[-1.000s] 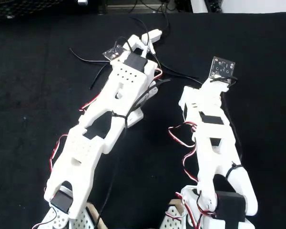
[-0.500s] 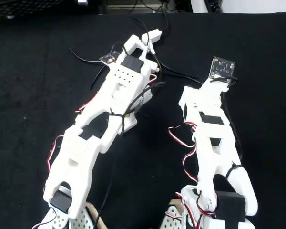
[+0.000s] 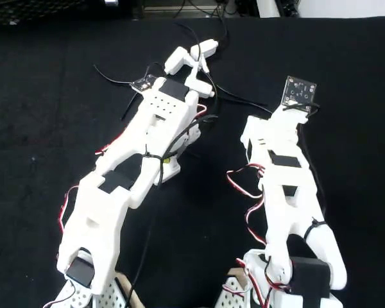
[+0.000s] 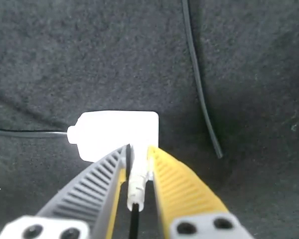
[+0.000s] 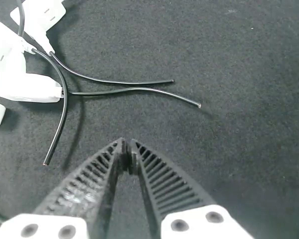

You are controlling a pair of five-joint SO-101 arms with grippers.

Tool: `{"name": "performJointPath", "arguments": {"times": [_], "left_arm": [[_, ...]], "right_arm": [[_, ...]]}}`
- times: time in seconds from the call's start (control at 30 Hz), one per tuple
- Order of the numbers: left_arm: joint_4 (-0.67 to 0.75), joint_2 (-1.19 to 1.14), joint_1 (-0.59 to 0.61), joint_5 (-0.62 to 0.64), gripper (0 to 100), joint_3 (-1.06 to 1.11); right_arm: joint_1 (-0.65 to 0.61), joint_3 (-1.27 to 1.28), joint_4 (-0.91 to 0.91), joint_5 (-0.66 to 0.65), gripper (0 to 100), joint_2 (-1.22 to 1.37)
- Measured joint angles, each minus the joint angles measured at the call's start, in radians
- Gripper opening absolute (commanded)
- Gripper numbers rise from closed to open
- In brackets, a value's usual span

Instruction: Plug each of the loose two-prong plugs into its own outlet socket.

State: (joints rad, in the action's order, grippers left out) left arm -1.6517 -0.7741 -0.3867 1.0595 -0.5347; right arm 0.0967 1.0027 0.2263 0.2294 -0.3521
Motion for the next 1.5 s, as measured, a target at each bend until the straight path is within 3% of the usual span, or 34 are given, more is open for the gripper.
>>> {"name": "performJointPath", "arguments": {"times": [0.23, 0.5, 0.6, 0.83, 0.93, 1.13, 1.27, 1.5], "left_arm": [[0.000, -0.006, 0.000, -0.008, 3, 0.000], [0.005, -0.006, 0.000, -0.157, 5, 0.000], [0.005, -0.006, 0.000, -0.172, 17, 0.000], [-0.044, -0.031, 0.008, -0.178, 64, 0.005], [-0.074, -0.035, 0.008, -0.180, 75, 0.008], [-0.103, -0.043, 0.011, -0.178, 72, -0.034], [-0.106, 0.020, 0.034, -0.178, 72, -0.058], [-0.098, 0.252, 0.226, -0.176, 72, 0.015]], "right_arm": [[0.000, 0.000, 0.000, 0.000, 1.5, 0.000], [0.000, 0.000, 0.000, 0.000, 1.5, 0.000], [0.000, 0.000, 0.000, 0.000, 1.5, 0.000], [0.000, 0.000, 0.000, 0.000, 1.5, 0.000], [0.000, 0.000, 0.000, 0.000, 1.5, 0.000], [0.000, 0.000, 0.000, 0.000, 1.7, 0.000], [0.000, 0.000, 0.000, 0.000, 10.0, 0.000], [0.000, 0.000, 0.000, 0.000, 15.5, 0.000]]}}
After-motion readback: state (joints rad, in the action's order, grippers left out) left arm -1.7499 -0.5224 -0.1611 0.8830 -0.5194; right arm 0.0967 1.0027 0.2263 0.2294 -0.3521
